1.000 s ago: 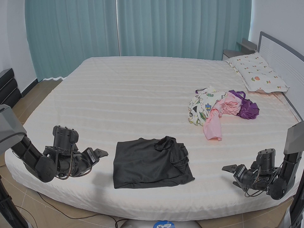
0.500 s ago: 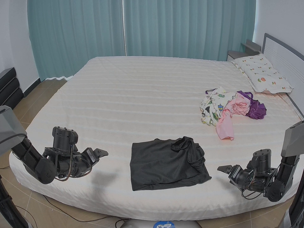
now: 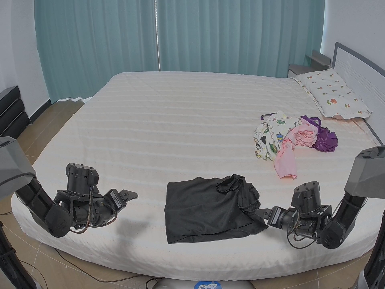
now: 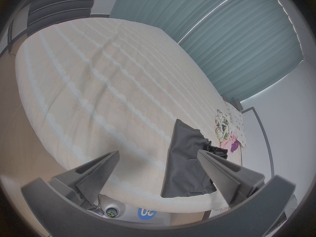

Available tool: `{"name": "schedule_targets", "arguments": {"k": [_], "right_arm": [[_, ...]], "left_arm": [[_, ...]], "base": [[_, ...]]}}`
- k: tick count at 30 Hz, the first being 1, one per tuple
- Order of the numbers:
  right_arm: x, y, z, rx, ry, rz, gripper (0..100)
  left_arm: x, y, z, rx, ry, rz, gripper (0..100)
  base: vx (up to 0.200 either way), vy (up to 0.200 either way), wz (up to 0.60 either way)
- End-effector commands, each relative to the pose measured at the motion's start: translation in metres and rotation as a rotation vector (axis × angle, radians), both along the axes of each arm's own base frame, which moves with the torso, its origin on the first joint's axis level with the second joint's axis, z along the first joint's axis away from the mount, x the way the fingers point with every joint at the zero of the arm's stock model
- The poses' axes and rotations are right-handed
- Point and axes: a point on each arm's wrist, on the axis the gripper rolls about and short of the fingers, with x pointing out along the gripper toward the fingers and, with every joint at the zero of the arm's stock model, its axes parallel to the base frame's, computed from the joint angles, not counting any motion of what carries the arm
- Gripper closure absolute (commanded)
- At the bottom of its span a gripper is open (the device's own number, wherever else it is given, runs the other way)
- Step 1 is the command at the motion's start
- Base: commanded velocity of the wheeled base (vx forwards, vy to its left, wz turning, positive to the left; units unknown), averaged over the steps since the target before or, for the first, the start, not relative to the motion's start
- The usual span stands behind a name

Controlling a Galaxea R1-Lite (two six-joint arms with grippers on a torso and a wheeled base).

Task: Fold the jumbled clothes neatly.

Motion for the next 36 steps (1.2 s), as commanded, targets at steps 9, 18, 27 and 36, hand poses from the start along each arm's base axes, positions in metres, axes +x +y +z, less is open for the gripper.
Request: {"name": "schedule_targets", "arguments": {"k": [9, 18, 27, 36], "right_arm": [[0.04, 0.03, -0.021, -0.17, 0.003, 0.08, 0], [0.044, 0.037, -0.03, -0.228, -0.004, 0.103, 0], [0.024, 0.024, -0.016, -0.241, 0.007, 0.101, 0], [0.023, 0.021, -0.027, -0.249, 0.043, 0.104, 100]], "left_arm": [[-0.003, 0.0, -0.002, 0.003, 0.012, -0.005, 0], [-0.004, 0.0, 0.0, 0.003, 0.003, -0.005, 0], [-0.008, 0.001, -0.003, 0.014, 0.022, 0.0, 0], [-0.013, -0.004, -0.005, 0.018, 0.031, -0.021, 0]], "base": [[0.2, 0.0, 0.0], [0.0, 0.0, 0.0], [0.0, 0.0, 0.0], [0.0, 0.0, 0.0]]}}
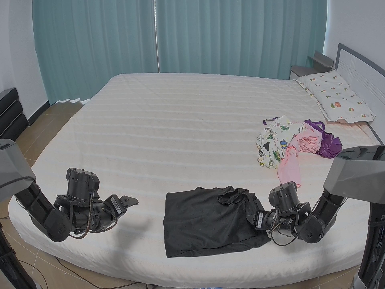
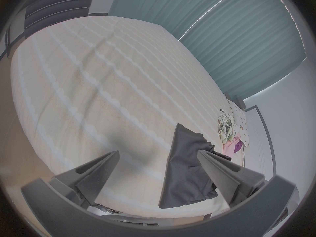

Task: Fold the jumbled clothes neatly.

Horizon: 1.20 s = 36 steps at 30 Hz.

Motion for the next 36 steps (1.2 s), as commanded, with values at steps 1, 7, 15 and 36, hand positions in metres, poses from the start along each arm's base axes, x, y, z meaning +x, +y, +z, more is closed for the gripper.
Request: {"name": "schedule_targets", "arguments": {"k": [1, 7, 15, 36], "right_arm": [[-0.003, -0.005, 0.003, -0.001, 0.005, -0.01, 100], [-0.012, -0.027, 0.013, 0.012, 0.013, -0.054, 100], [-0.021, -0.048, 0.014, 0.035, 0.06, -0.072, 100], [-0.004, -0.027, 0.039, 0.128, -0.079, -0.008, 0]], "left_arm": [[-0.002, -0.002, 0.0, 0.001, 0.001, -0.008, 0], [-0.002, -0.003, 0.0, 0.0, 0.003, -0.012, 0], [-0.003, -0.004, -0.001, 0.001, 0.006, -0.015, 0], [-0.006, -0.003, 0.005, -0.005, -0.009, -0.015, 0]], "base": [[0.0, 0.0, 0.0], [0.0, 0.0, 0.0], [0.0, 0.0, 0.0], [0.0, 0.0, 0.0]]}}
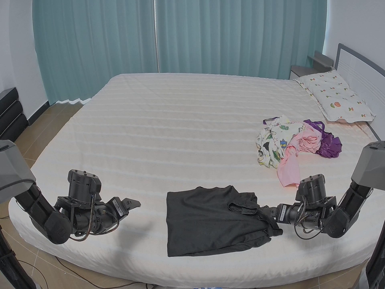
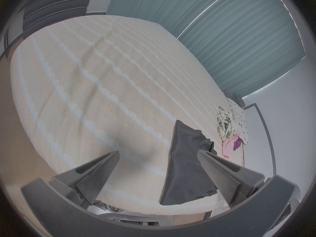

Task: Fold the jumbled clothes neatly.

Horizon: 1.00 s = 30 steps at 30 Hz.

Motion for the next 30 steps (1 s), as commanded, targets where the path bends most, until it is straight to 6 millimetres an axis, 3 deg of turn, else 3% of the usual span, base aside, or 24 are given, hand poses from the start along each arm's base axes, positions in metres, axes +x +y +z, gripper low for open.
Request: {"name": "schedule_targets", "arguments": {"k": [1, 7, 16, 26, 30], "right_arm": [[0.01, 0.027, 0.0, 0.004, -0.042, 0.049, 0], [0.022, 0.062, -0.022, -0.041, -0.002, 0.124, 0], [0.047, 0.081, -0.04, -0.096, 0.017, 0.17, 0], [0.057, 0.079, -0.041, -0.107, 0.001, 0.139, 0], [0.069, 0.068, -0.043, -0.11, 0.007, 0.099, 0]], "left_arm": [[-0.004, 0.001, 0.005, -0.004, -0.011, 0.0, 0], [-0.01, 0.003, 0.007, -0.004, -0.012, 0.0, 0], [-0.01, 0.003, 0.005, -0.034, 0.005, 0.029, 0], [-0.014, 0.004, 0.008, -0.035, 0.0, 0.028, 0], [-0.014, 0.004, 0.008, -0.035, 0.001, 0.028, 0]], "base": [[0.0, 0.0, 0.0], [0.0, 0.0, 0.0], [0.0, 0.0, 0.0], [0.0, 0.0, 0.0], [0.0, 0.0, 0.0]]}}
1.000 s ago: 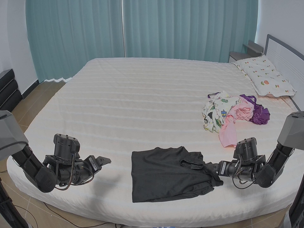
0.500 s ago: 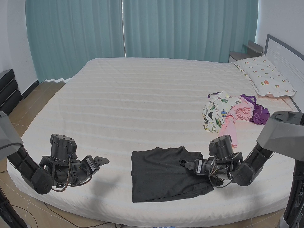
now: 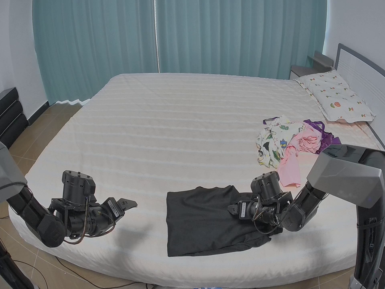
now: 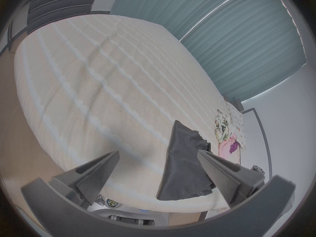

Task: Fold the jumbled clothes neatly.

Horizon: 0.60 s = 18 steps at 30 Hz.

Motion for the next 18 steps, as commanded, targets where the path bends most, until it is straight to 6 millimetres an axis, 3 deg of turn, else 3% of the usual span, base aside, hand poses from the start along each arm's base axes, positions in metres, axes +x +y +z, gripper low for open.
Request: {"name": "schedule_targets", "arguments": {"k": [1, 10, 18], "right_arm": [[0.012, -0.009, -0.004, 0.003, -0.004, -0.036, 0], [0.04, -0.033, -0.011, 0.015, -0.024, -0.119, 0], [0.066, -0.059, -0.006, 0.077, -0.073, -0.235, 0]], "left_arm": [[-0.001, 0.0, 0.001, -0.001, -0.001, -0.001, 0], [-0.001, -0.001, 0.0, -0.022, 0.008, 0.013, 0], [-0.001, -0.002, -0.001, -0.022, 0.015, 0.012, 0]], "base": [[0.0, 0.0, 0.0], [0.0, 0.0, 0.0], [0.0, 0.0, 0.0]]}}
